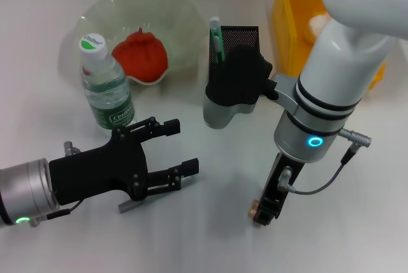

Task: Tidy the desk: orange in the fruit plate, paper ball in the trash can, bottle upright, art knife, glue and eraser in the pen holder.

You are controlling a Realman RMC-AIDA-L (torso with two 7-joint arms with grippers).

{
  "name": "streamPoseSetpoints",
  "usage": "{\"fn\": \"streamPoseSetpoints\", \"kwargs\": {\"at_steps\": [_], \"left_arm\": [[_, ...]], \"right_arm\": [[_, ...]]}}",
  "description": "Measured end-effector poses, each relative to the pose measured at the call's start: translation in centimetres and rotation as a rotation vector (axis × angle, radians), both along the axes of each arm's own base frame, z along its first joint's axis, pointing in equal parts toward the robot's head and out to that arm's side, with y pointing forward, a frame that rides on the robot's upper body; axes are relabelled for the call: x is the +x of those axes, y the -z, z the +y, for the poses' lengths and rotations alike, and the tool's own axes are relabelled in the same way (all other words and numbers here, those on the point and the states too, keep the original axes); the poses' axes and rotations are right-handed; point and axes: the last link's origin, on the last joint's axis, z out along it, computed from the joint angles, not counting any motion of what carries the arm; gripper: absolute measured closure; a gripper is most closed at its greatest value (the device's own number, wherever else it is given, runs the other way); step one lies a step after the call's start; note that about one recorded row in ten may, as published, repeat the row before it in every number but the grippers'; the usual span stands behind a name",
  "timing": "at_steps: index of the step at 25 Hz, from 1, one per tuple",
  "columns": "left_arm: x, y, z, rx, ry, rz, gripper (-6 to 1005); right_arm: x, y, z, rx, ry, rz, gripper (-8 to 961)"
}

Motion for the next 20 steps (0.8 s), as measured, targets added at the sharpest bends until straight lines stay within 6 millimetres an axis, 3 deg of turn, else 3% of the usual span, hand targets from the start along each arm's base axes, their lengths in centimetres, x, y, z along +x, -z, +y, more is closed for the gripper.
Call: {"fn": "streamPoseSetpoints", "kwargs": {"at_steps": [20], "left_arm": [[-0.08,-0.13,0.05,0.005,-0.004,-0.001,213]], "right_arm": [[-0.5,0.33,-0.31,-0.013,-0.025,0.027,671]]}}
